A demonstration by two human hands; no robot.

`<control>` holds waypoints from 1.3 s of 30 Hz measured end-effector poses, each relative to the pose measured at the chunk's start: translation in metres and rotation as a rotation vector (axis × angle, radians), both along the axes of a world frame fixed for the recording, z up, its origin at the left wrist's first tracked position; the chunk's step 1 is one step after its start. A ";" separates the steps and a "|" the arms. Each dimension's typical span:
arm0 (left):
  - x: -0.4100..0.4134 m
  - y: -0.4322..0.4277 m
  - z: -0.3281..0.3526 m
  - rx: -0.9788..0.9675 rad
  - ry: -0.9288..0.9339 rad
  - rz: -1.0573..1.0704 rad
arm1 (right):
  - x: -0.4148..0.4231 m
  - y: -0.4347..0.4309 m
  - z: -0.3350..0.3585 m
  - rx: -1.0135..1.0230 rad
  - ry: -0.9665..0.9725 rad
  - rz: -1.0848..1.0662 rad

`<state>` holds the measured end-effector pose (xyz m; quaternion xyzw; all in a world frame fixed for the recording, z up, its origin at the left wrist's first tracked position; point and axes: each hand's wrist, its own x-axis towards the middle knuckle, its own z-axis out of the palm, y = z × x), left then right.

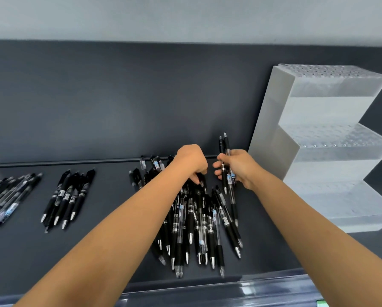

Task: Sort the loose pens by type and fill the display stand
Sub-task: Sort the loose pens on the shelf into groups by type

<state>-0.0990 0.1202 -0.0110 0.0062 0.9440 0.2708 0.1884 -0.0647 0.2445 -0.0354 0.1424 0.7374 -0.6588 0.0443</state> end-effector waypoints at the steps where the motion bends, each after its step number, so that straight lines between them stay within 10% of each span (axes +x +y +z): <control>1: 0.000 0.001 0.000 -0.005 -0.001 0.005 | -0.002 0.001 0.000 0.066 0.020 -0.011; 11: -0.011 -0.017 0.012 0.411 -0.119 -0.043 | -0.003 0.009 0.015 0.359 0.146 -0.040; 16: 0.012 -0.039 0.037 0.636 -0.054 -0.203 | 0.012 -0.011 0.035 -0.003 0.187 0.054; 31: 0.078 -0.210 0.045 0.472 0.133 0.039 | 0.048 -0.176 0.035 -0.301 -0.018 0.344; 39: 0.036 -0.403 0.018 0.035 0.234 0.200 | 0.037 -0.317 0.021 -0.322 -0.123 0.356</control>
